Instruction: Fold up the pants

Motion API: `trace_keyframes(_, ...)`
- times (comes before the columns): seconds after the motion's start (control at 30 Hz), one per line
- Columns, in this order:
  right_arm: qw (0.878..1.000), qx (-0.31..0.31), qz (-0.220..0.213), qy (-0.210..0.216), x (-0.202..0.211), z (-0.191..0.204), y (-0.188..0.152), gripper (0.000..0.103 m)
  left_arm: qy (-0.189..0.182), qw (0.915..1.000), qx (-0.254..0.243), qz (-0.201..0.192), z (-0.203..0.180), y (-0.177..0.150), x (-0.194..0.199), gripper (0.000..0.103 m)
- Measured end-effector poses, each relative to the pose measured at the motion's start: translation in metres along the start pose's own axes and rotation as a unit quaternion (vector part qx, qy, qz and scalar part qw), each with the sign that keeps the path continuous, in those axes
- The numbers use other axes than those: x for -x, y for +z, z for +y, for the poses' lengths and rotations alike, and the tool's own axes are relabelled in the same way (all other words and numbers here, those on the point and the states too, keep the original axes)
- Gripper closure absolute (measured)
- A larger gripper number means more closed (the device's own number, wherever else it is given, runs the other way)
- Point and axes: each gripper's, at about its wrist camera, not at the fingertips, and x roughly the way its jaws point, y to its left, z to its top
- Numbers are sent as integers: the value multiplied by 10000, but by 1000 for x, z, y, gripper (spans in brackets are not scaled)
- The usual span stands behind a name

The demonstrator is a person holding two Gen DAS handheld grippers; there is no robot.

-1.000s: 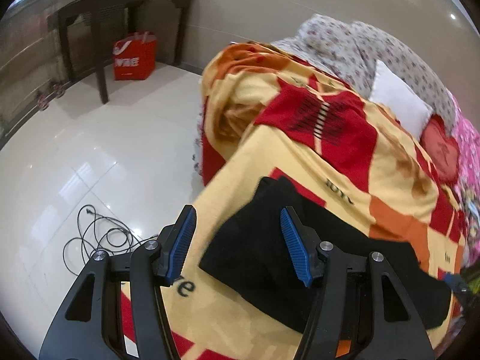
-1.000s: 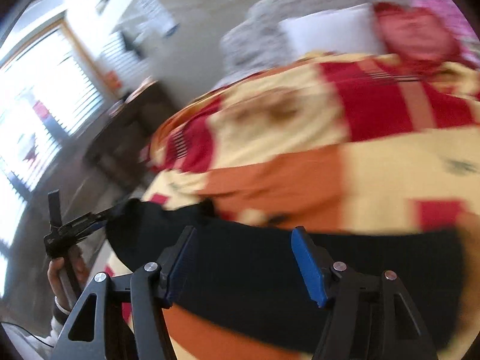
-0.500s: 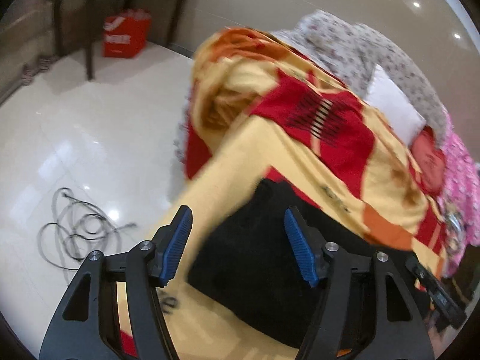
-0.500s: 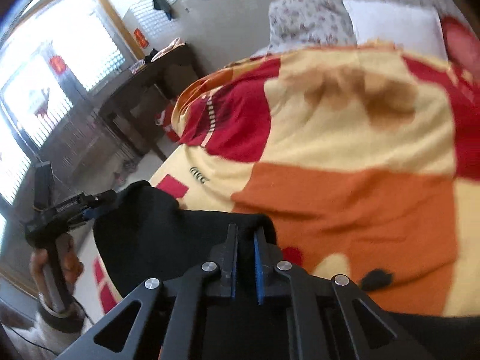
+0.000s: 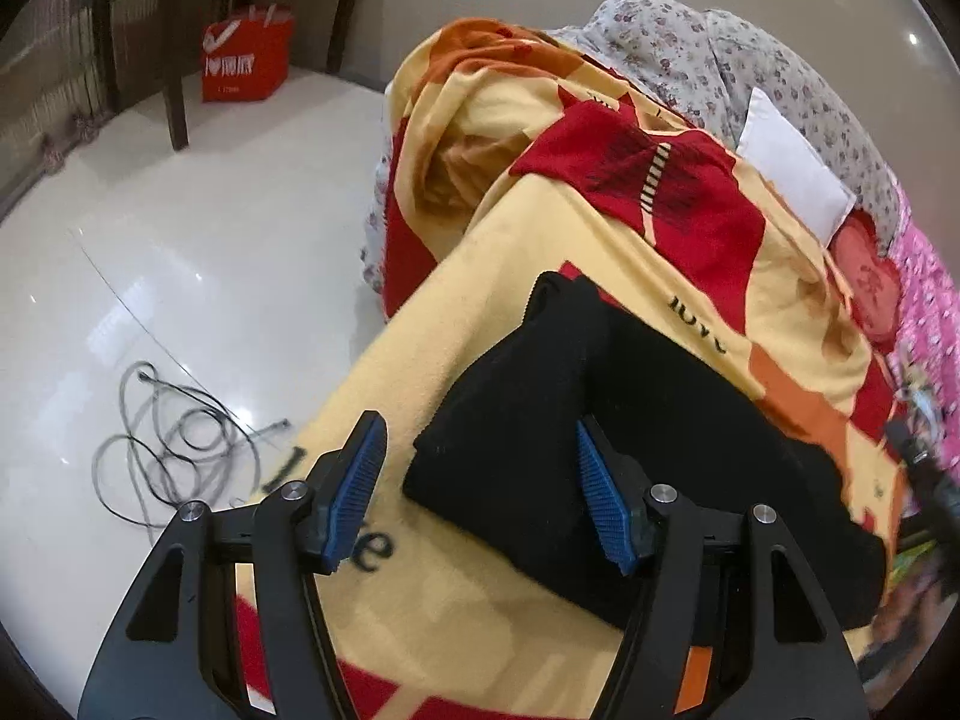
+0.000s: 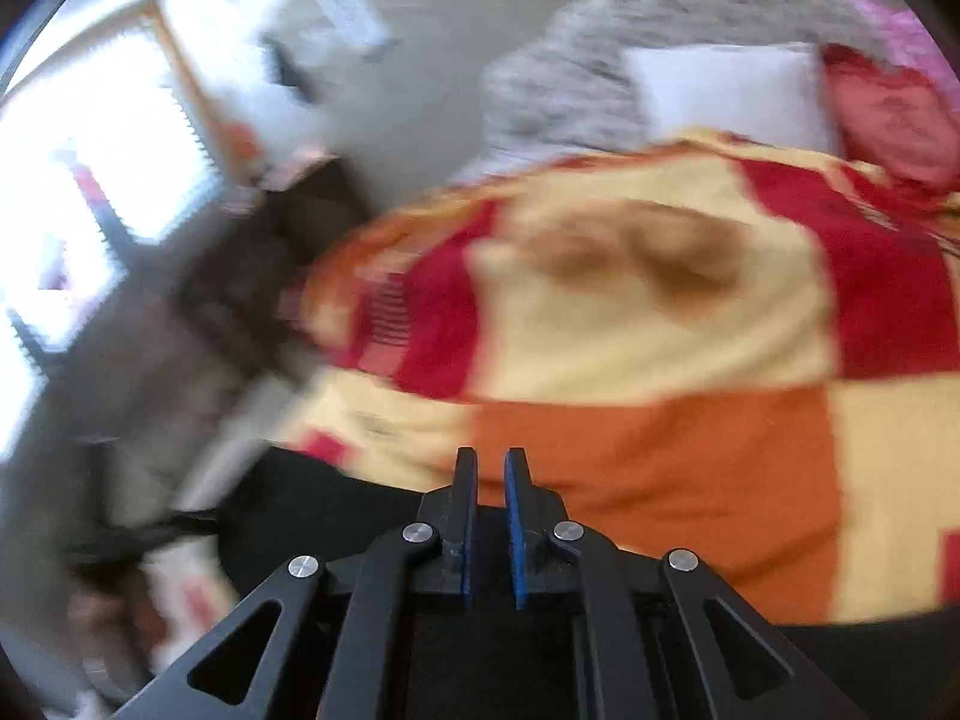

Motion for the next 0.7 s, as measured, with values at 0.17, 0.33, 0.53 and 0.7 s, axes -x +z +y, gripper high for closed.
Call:
trace_keyframes(0.17, 9896, 1063, 935, 252, -86, 78, 4, 92, 3, 10000, -34, -17, -1, -12, -3, 39)
trace_keyframes(0.33, 9665, 2076, 1508, -23, -166, 129, 0, 92, -138, 9999, 40, -28, 6, -15, -1, 39)
trace_keyframes(0.53, 9510, 2447, 1881, -154, -229, 147, 1, 92, -182, 9998, -73, -91, 6, -15, -1, 39)
trace_keyframes(0.7, 9536, 2306, 1930, 116, -261, 160, 8, 92, -252, 9997, 9, -74, 12, -11, -4, 39)
